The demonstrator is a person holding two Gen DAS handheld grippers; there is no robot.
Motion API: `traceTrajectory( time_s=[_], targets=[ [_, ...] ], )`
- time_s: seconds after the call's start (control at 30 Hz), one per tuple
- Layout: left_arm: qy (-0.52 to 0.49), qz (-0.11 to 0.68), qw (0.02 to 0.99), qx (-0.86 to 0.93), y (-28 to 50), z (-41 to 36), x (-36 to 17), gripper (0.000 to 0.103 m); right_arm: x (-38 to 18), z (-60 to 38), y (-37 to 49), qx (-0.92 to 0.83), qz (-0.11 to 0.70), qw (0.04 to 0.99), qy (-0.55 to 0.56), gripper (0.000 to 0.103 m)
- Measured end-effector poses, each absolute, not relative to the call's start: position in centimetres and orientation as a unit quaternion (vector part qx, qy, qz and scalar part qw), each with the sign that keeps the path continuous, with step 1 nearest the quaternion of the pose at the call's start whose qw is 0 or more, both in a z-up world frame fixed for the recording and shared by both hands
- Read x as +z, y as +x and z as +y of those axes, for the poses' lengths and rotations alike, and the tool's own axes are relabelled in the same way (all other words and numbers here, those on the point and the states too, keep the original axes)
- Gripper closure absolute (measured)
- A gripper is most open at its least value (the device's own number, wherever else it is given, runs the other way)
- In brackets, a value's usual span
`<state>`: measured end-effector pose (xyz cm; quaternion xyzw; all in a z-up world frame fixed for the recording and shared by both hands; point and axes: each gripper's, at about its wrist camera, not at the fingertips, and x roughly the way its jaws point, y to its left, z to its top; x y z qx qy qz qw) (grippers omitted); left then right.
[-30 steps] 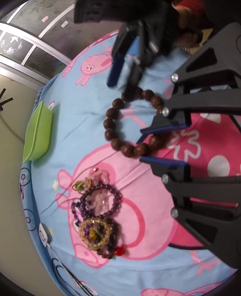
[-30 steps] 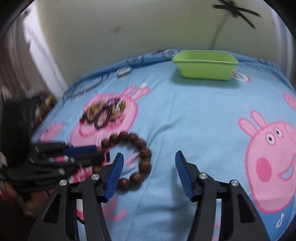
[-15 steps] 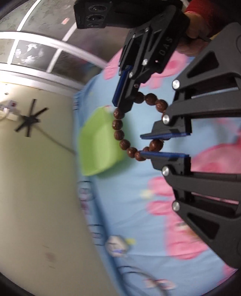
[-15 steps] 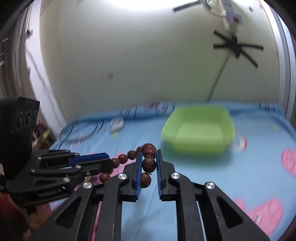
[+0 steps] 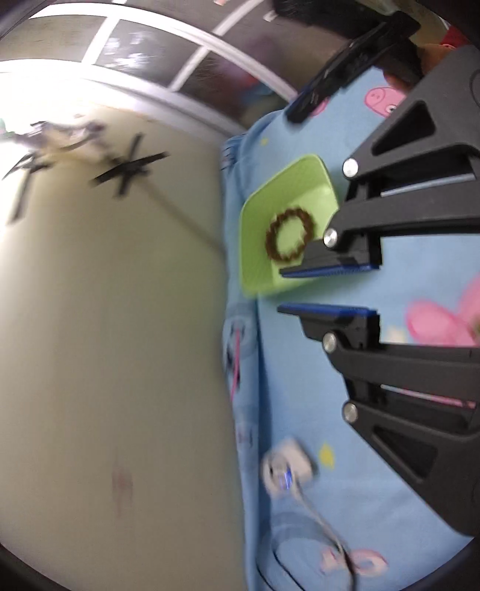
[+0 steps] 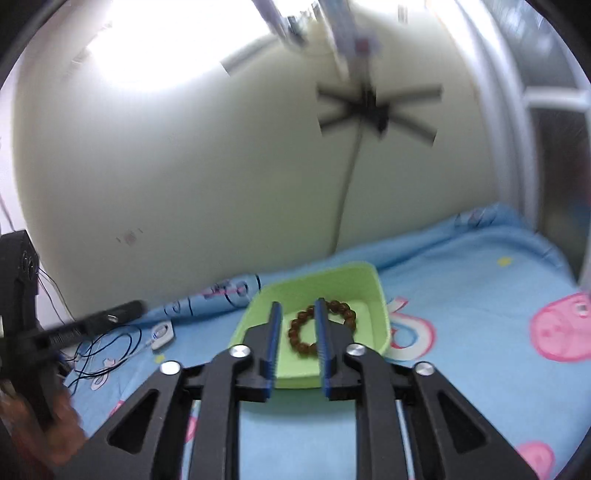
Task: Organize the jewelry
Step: 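Carry the brown bracelet into the green bowl and open the right gripper, then grasp the clear crystal bead strand with the right gripper and pull it free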
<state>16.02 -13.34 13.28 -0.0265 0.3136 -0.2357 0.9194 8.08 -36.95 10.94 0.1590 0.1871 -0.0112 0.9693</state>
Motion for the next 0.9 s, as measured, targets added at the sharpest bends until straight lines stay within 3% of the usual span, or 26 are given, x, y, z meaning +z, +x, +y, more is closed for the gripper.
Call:
traceTrajectory(
  time_s=[0.03, 0.07, 0.1, 0.17, 0.23, 0.3, 0.37, 0.47, 0.53, 0.9],
  targets=[
    [-0.026, 0.312, 0.924, -0.218, 14.8, -11.0, 13.3, 0.089, 11.2, -36.0, 6.6, -0.025, 0.168, 0.975, 0.143, 0.037],
    [-0.022, 0.317, 0.927, -0.199, 13.6, -8.7, 13.0, 0.084, 11.4, -34.8, 5.0, -0.031, 0.151, 0.98, 0.13, 0.02],
    [-0.022, 0.322, 0.928, -0.187, 12.8, -7.2, 12.6, 0.082, 11.5, -33.9, 4.0, -0.027, 0.138, 0.982, 0.127, 0.02],
    [-0.032, 0.343, 0.926, -0.152, 10.5, -2.9, 11.0, 0.068, 11.3, -32.8, 3.1, -0.003, 0.143, 0.981, 0.134, 0.02],
    [-0.045, 0.361, 0.922, -0.132, 9.2, -0.2, 9.5, 0.068, 10.4, -32.1, 3.8, 0.045, 0.201, 0.964, 0.169, 0.02],
    [-0.064, 0.377, 0.916, -0.117, 7.1, 2.6, 7.7, 0.068, 9.6, -31.2, 4.4, 0.083, 0.249, 0.943, 0.203, 0.025],
    [-0.076, 0.388, 0.912, -0.112, 5.6, 4.1, 6.3, 0.068, 8.2, -29.9, 5.4, 0.112, 0.3, 0.922, 0.217, 0.066],
    [-0.082, 0.402, 0.905, -0.115, 3.8, 5.2, 4.4, 0.068, 5.8, -27.6, 6.5, 0.158, 0.363, 0.894, 0.211, 0.093],
    [-0.084, 0.41, 0.9, -0.123, 3.2, 5.3, 3.5, 0.068, 4.9, -26.0, 6.7, 0.179, 0.385, 0.884, 0.197, 0.097],
    [-0.082, 0.42, 0.889, -0.159, 2.9, 4.2, 2.1, 0.068, 2.4, -18.2, 5.0, 0.217, 0.449, 0.866, 0.041, 0.097]
  ],
)
